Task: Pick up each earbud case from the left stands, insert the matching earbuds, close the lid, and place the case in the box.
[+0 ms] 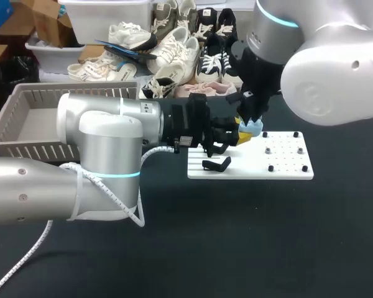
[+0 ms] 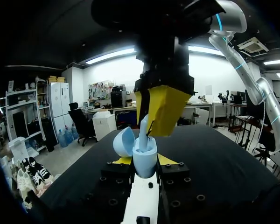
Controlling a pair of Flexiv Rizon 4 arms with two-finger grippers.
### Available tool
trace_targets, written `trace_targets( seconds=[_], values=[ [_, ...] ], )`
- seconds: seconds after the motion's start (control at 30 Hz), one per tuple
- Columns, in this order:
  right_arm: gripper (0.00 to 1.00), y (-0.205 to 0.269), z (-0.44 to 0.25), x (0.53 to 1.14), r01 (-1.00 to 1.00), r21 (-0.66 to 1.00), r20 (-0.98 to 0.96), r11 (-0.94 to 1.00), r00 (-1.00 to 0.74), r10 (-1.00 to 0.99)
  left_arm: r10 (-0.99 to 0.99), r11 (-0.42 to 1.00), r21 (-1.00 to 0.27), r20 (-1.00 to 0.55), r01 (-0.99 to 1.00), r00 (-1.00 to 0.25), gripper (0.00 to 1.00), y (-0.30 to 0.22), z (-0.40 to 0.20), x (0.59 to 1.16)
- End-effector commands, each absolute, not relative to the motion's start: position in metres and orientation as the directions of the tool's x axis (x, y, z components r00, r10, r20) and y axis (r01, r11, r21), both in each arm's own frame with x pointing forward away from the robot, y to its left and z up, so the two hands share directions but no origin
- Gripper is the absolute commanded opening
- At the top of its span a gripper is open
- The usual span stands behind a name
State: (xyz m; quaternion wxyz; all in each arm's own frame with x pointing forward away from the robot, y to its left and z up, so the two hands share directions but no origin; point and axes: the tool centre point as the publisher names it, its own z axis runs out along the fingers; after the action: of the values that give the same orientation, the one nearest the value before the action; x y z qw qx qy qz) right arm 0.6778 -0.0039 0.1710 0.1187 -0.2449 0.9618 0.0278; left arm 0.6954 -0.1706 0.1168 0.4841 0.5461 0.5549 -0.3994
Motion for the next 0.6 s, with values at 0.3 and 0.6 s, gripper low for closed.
trace_targets(
  seconds=[0.3, 0.6],
  values=[
    [0.0, -0.0018, 0.1652, 0.6825, -0.477, -0.006, -0.236, 0.879, -0.853, -0.465, 0.216, 0.088, 0.087, -0.974, 0.992, 0.067, 0.0, -0.1707, 0.116, 0.6951],
    [0.0, -0.0047, 0.1644, 0.6829, -0.477, 0.003, -0.241, 0.879, -0.854, -0.462, 0.216, 0.088, 0.087, -0.974, 0.992, 0.067, 0.0, -0.1707, 0.116, 0.6951]
  ],
)
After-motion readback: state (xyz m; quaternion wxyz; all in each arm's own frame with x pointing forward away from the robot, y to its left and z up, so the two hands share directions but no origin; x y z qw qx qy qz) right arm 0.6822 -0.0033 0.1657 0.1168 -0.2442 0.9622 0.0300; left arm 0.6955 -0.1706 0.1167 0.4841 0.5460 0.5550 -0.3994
